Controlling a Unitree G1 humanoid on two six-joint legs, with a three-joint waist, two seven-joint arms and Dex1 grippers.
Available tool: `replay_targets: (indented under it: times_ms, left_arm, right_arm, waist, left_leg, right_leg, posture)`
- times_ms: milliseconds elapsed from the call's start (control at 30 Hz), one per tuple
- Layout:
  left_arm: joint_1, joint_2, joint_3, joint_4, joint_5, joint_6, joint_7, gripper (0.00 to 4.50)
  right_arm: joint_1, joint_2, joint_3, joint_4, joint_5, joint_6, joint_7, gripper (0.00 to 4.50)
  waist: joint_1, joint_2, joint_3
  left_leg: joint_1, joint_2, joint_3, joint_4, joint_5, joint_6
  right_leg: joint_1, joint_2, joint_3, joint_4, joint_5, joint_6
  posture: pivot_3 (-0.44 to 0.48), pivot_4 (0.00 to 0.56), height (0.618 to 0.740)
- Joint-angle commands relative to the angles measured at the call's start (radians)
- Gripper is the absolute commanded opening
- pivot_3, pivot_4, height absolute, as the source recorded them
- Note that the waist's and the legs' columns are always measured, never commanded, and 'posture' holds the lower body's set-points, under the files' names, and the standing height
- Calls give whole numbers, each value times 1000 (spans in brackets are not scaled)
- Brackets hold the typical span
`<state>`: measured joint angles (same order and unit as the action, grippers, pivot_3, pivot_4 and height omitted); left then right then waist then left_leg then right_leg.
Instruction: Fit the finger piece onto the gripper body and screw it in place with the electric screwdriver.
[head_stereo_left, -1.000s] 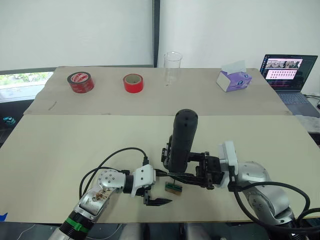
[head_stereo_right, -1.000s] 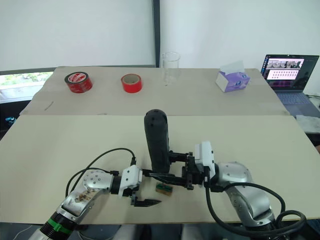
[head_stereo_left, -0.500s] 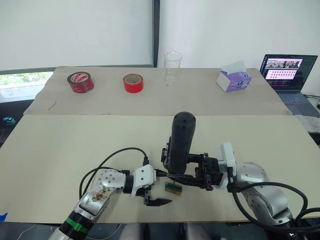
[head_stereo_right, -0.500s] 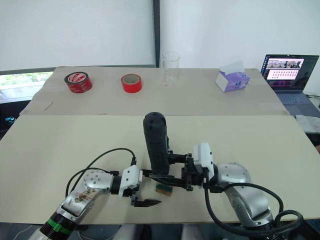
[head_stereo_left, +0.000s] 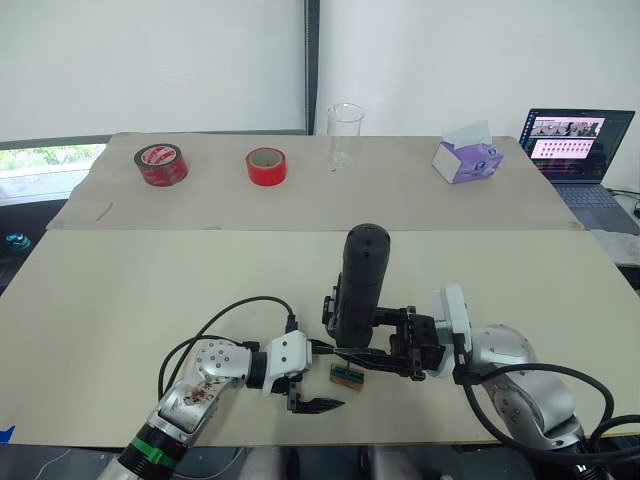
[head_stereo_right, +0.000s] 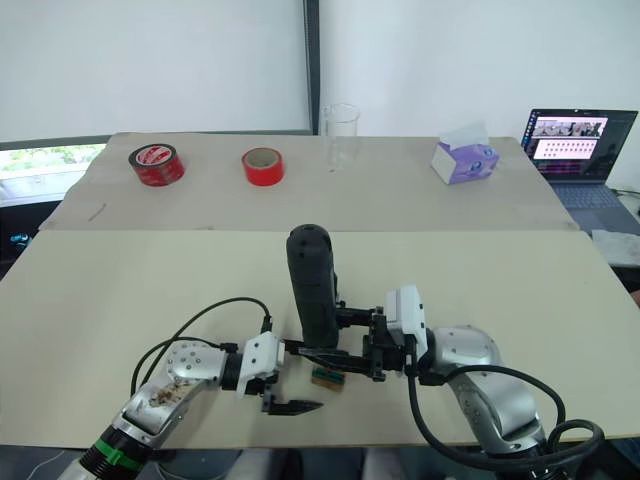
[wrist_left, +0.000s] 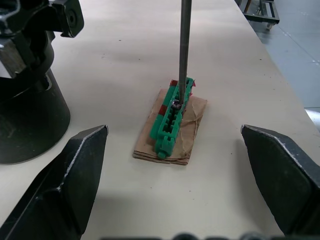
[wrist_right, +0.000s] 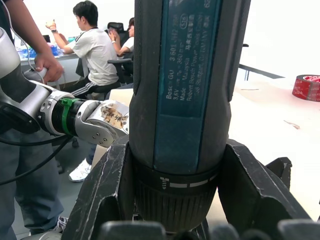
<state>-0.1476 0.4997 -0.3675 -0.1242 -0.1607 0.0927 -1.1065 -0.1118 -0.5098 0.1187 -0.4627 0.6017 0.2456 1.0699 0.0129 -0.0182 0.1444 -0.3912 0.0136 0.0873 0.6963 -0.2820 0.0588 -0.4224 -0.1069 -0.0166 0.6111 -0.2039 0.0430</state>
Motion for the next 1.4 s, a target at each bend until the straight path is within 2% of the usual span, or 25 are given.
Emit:
replay_targets:
  times_ms: [33,567,1400]
  left_arm:
    - [-5,10,5,29,-10,-18,-17,4481]
    - [17,26,21,130,-18,-139,-48,4481]
    - [-8,8,15,155,-13,-140,-41,4481]
  right_arm:
    - [-6,7,-18,-24,12,-39,7,1916]
    - [-12,9,-18,-14,4,-39,9,1916]
    - [-25,-11,-24,-25,23,-15,25,1916]
  waist:
    - [0,0,0]
    - [-4,0,0]
    - [-1,1,-1]
  left_leg:
    - [0,0,0,0,0,0]
    - [1,1,0,0,0,0]
    - [1,1,0,0,0,0]
  right_leg:
    - [0,0,0,0,0,0]
    - [0,1,0,1,0,0]
    - [1,1,0,1,0,0]
  posture:
    - [0,150,740]
    - [0,150,740]
    - [0,150,740]
